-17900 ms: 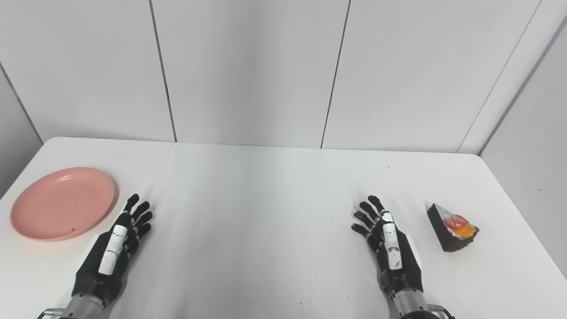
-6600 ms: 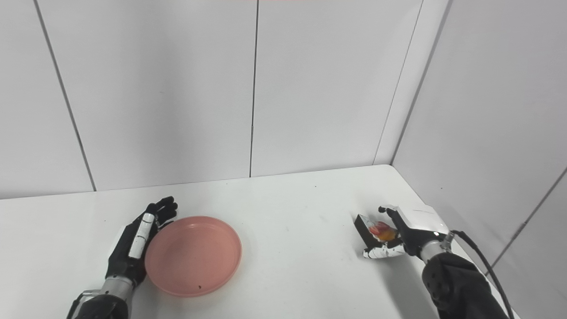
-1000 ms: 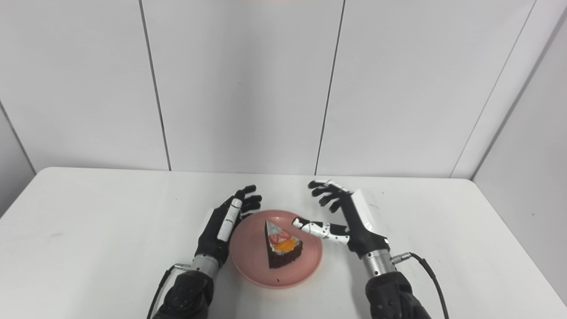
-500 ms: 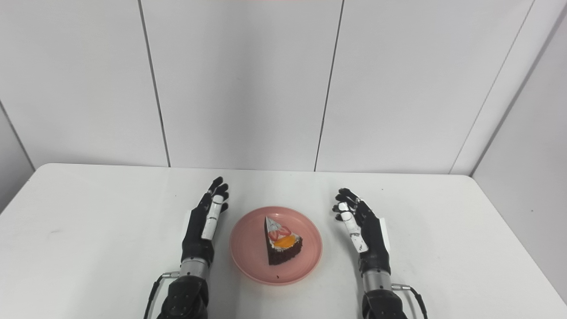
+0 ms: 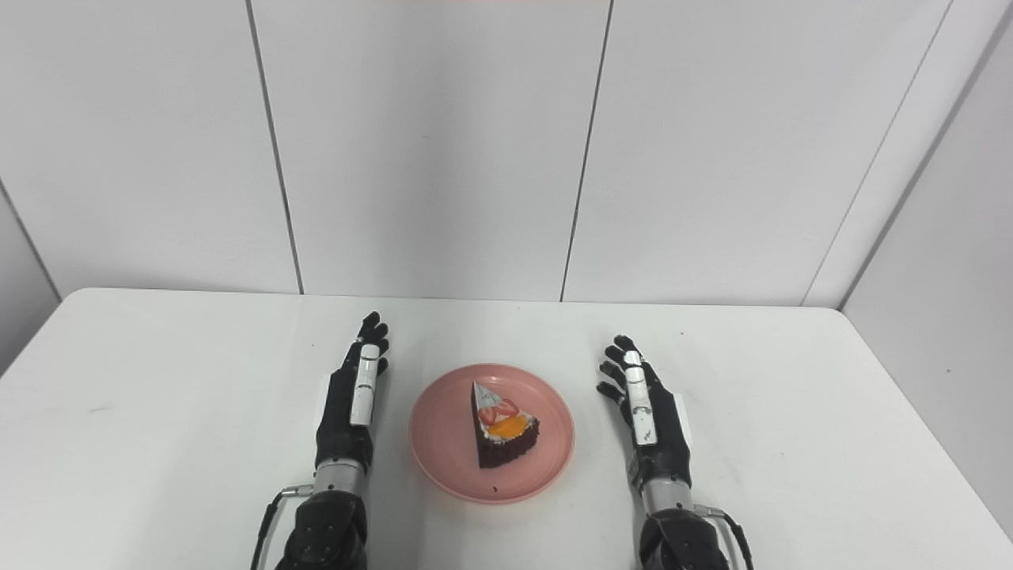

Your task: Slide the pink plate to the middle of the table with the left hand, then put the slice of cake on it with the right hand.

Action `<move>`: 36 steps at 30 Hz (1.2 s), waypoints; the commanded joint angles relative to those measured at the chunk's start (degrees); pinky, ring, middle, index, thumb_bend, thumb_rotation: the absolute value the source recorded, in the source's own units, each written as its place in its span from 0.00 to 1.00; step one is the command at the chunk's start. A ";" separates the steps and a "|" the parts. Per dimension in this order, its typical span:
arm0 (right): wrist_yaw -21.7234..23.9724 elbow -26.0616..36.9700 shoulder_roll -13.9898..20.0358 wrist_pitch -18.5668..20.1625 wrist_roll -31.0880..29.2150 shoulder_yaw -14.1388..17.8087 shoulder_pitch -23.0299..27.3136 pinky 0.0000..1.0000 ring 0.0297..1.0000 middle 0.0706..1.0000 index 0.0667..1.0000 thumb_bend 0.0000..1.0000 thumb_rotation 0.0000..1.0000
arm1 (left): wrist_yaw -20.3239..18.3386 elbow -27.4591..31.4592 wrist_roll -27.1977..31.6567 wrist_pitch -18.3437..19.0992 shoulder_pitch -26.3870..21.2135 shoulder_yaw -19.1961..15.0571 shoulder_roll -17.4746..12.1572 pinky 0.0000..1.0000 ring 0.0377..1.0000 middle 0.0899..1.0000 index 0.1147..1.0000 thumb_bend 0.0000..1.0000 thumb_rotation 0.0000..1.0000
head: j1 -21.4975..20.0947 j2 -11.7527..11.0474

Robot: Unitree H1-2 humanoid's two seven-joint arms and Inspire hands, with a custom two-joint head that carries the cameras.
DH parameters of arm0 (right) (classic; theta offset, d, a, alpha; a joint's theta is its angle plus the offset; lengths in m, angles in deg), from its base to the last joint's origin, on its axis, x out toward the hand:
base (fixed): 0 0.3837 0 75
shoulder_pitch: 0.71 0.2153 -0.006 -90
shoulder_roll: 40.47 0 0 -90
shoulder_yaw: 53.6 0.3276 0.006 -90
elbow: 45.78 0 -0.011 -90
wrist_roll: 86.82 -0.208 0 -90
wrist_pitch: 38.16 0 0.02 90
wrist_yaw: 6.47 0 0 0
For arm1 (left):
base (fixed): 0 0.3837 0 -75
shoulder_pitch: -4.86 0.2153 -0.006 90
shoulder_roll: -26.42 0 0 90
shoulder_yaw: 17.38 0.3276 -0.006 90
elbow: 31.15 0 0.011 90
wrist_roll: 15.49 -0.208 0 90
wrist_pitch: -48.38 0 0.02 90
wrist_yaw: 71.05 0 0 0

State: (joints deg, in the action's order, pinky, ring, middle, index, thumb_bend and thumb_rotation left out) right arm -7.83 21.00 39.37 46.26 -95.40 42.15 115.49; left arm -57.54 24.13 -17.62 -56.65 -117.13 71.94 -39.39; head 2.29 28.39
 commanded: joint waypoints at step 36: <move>2.79 2.34 -0.17 3.94 0.07 -1.27 -0.14 0.91 0.89 0.90 0.87 0.82 0.94 | -1.96 0.48 0.29 3.16 1.67 0.20 -0.34 0.95 0.93 0.89 0.87 0.59 0.95 | -0.85 0.31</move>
State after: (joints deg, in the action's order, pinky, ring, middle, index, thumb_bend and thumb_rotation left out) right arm -6.43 22.85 39.51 48.86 -94.91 41.29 115.13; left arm -58.80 24.99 -17.36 -54.69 -116.68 72.06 -39.54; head 1.41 28.65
